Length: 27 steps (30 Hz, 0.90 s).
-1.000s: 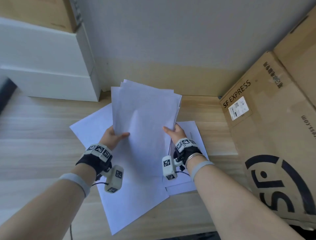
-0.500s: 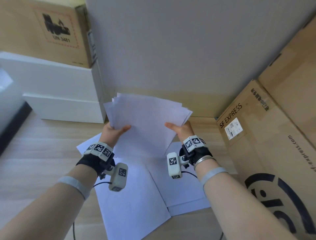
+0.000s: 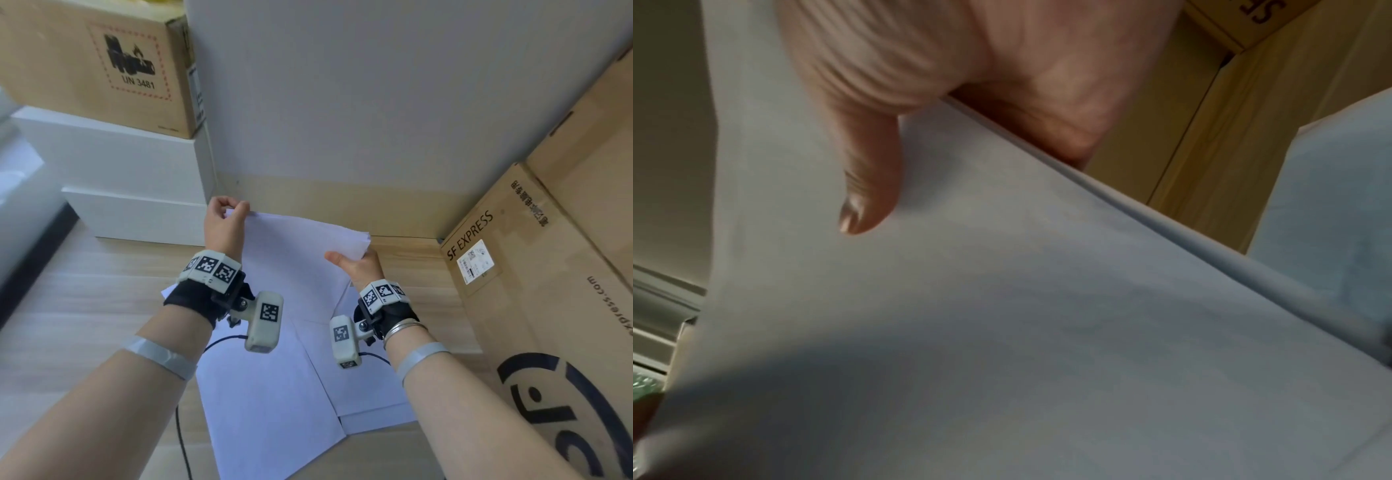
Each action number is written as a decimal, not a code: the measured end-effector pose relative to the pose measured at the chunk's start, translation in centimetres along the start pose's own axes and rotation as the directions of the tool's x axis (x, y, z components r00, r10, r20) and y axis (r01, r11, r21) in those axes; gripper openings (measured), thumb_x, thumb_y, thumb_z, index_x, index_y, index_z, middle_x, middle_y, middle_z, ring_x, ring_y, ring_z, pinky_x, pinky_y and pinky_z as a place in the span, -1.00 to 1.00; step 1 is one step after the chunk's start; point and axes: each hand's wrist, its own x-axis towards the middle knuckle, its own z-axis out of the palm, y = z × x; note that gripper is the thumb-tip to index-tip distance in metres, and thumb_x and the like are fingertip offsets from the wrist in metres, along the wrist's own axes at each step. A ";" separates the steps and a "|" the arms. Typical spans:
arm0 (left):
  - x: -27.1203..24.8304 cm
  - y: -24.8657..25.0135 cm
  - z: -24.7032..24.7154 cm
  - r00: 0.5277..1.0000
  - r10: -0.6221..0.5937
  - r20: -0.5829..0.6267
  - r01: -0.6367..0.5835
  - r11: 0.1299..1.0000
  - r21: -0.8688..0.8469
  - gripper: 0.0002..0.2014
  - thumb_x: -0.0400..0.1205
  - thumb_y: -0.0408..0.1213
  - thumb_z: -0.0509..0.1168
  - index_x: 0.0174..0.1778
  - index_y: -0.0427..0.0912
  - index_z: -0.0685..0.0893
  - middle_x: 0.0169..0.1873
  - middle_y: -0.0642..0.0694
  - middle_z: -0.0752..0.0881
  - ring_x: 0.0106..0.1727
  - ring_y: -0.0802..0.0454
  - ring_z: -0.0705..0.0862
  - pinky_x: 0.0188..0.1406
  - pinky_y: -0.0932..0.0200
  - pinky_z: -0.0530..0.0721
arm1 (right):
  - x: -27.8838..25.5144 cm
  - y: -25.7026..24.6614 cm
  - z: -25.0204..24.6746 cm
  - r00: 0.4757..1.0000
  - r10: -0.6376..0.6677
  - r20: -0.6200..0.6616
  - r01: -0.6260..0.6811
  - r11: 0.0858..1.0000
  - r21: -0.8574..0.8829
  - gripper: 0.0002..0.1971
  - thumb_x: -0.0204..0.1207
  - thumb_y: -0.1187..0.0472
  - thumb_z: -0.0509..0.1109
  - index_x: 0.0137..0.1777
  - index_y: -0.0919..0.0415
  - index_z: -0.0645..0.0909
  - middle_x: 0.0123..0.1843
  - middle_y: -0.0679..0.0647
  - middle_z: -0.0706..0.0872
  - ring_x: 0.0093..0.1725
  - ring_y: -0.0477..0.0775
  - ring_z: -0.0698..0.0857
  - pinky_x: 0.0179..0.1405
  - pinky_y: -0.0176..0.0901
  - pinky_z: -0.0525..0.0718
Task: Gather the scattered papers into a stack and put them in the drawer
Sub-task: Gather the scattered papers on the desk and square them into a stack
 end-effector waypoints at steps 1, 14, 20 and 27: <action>0.0 -0.1 0.0 1.000 0.006 -0.015 -0.006 1.000 0.002 -0.80 0.60 -0.29 0.21 -0.32 0.01 0.40 -0.38 0.08 0.38 -0.35 0.20 0.35 -0.29 0.28 0.31 | 0.0 0.0 0.0 1.000 -0.001 -0.009 0.001 1.000 -0.003 -0.76 0.38 0.47 0.51 0.06 0.37 0.68 -0.18 0.01 0.70 -0.29 -0.20 0.69 -0.25 -0.44 0.70; -2.0 -5.2 -3.0 0.966 -0.138 0.218 0.117 0.987 0.109 -0.68 0.43 -0.52 0.45 -0.16 0.05 0.62 -0.17 0.01 0.71 -0.12 -0.06 0.67 -0.01 0.05 0.60 | 0.6 -2.3 1.0 0.954 -0.114 -0.276 0.134 0.990 0.053 -0.75 0.51 0.00 0.31 -0.37 0.04 0.50 -0.33 0.02 0.50 -0.30 -0.05 0.43 -0.28 -0.22 0.39; -2.0 -5.8 -3.4 0.905 -0.262 0.336 0.224 0.963 0.147 -0.64 0.18 -0.33 0.51 -0.13 -0.01 0.66 -0.13 -0.04 0.73 -0.04 -0.10 0.67 0.11 0.03 0.59 | 0.9 -2.6 0.6 0.941 -0.197 -0.276 0.248 0.955 0.162 -0.82 0.55 0.26 0.28 -0.22 -0.03 0.51 -0.23 0.00 0.56 -0.19 -0.06 0.51 -0.13 -0.27 0.45; -2.2 -7.2 -3.9 0.862 -0.375 0.342 0.294 0.918 0.265 -0.63 0.10 -0.26 0.57 -0.21 -0.03 0.67 -0.10 -0.17 0.71 0.12 -0.16 0.62 0.32 -0.13 0.54 | 0.9 1.2 0.5 0.997 -0.048 -0.068 0.052 0.997 0.063 -0.54 0.29 0.46 0.57 0.15 0.15 0.55 -0.03 -0.01 0.68 -0.12 -0.30 0.72 -0.05 -0.44 0.67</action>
